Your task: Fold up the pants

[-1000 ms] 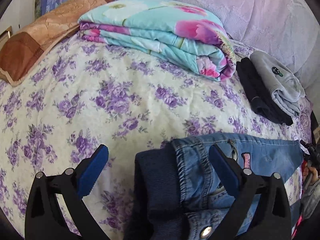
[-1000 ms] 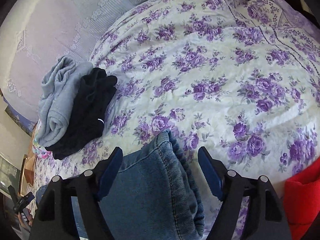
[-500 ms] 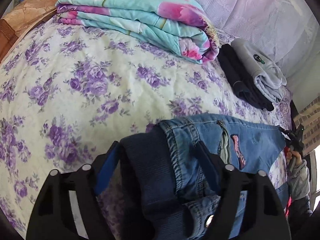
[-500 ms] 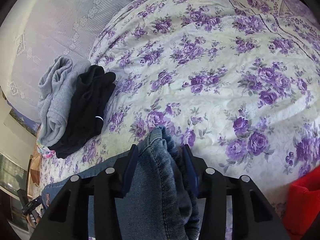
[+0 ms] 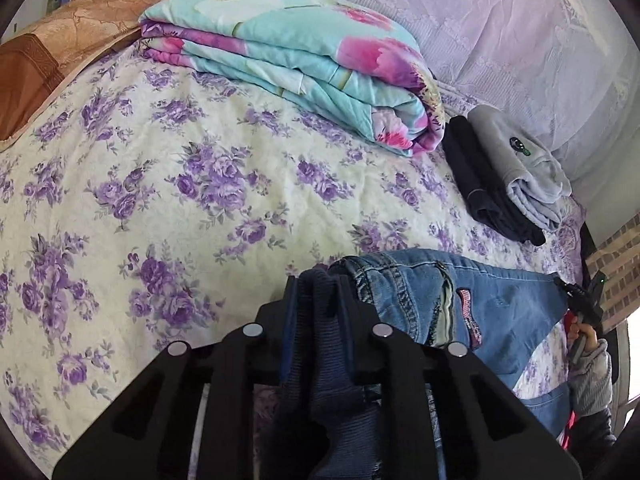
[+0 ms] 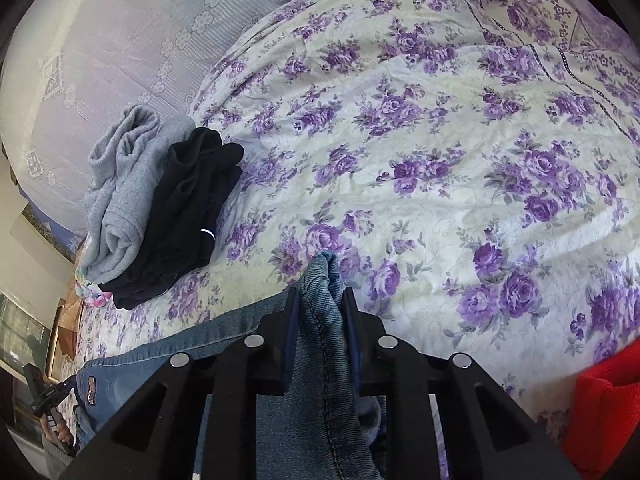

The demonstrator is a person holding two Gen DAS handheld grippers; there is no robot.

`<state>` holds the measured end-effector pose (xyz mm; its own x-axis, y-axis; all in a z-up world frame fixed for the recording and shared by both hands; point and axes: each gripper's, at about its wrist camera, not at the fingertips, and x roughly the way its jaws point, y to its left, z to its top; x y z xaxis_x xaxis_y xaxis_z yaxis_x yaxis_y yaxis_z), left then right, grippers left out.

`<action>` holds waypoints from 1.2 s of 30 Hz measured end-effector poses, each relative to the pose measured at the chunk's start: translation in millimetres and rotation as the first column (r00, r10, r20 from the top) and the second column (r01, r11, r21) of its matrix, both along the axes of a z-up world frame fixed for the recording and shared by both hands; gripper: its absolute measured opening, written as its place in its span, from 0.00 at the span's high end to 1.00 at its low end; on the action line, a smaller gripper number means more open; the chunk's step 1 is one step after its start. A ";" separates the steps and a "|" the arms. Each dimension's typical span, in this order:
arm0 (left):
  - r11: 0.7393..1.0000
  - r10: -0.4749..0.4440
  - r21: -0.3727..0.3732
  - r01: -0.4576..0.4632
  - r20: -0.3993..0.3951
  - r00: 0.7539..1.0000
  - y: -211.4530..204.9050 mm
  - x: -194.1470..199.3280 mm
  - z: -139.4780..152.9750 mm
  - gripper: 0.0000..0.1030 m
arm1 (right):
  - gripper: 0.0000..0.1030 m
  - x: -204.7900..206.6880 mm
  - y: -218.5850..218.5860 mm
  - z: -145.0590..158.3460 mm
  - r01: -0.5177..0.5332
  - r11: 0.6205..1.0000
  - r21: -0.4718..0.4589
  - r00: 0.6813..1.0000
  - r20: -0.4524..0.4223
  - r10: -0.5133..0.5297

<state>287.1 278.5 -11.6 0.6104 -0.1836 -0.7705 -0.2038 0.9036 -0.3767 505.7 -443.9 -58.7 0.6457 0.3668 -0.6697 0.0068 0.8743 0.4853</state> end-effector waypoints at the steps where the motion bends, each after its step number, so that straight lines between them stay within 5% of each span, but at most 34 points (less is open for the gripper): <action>1: 1.000 -0.004 0.007 0.004 -0.013 1.000 -1.5 1.8 -1.5 0.82 | 0.80 0.5 -0.8 -0.2 0.000 1.000 0.008 1.000 -0.006 0.000; 4: 1.000 0.005 -0.021 -0.006 -0.033 0.999 -1.9 5.5 -8.0 0.66 | 0.79 -0.2 -3.3 0.2 -0.004 1.000 0.023 1.000 -0.010 0.004; 11: 0.999 0.023 -0.037 -0.027 -0.089 0.996 -0.9 17.1 -25.0 0.66 | 0.78 7.4 -7.3 -8.3 -0.006 0.998 0.059 0.999 -0.039 0.009; 19: 0.998 0.040 -0.037 -0.041 -0.030 0.999 0.8 7.5 -8.9 0.87 | 0.80 -5.3 -6.6 4.9 0.007 0.999 0.043 1.000 0.022 -0.008; 36: 0.997 0.010 -0.075 -0.002 0.116 0.993 -8.4 -33.8 40.6 0.90 | 0.82 -86.9 -15.6 64.6 0.030 0.998 0.059 0.990 0.138 -0.038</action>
<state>253.3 270.1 29.0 0.6965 -0.2342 -0.6783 -0.1598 0.8709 -0.4648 418.8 -459.5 6.0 0.7435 0.3780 -0.5517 -0.0348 0.8457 0.5325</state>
